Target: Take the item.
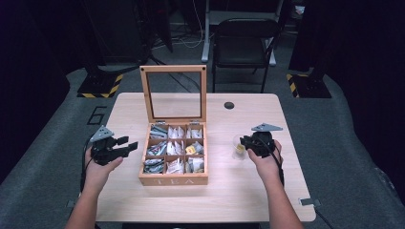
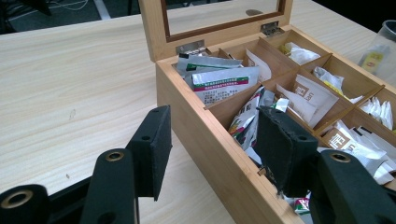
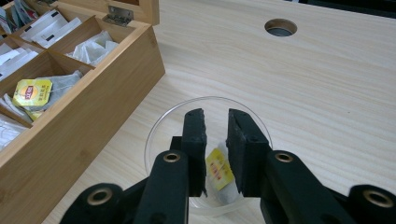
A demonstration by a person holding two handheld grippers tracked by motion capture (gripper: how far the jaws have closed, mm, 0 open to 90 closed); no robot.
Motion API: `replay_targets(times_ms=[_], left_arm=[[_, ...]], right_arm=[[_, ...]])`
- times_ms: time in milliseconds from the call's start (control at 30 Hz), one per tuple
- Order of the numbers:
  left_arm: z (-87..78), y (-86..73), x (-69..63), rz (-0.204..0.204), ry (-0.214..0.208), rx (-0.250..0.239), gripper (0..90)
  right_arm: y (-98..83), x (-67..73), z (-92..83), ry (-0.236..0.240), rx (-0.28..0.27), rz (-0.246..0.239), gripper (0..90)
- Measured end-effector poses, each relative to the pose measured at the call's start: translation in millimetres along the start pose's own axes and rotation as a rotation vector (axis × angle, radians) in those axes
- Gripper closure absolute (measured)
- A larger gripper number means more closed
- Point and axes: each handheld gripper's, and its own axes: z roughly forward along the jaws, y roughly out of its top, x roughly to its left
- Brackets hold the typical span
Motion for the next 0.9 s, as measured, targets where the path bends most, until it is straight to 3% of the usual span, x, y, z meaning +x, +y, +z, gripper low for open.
replay_targets(times_ms=[300,433,900], left_arm=[[0.2,-0.3,0.1,-0.004,0.003,-0.008,45.8],[-0.1,0.1,-0.4,-0.007,0.002,-0.007,45.7],[-3.3,0.6,1.9,-0.012,0.008,-0.015,44.5]], right_arm=[[4.9,5.8,-4.0,0.012,-0.022,-0.012,73.7],[10.9,13.6,-5.7,0.03,-0.032,-0.044,68.7],[30.3,36.8,-3.1,0.099,-0.034,-0.085,54.9]])
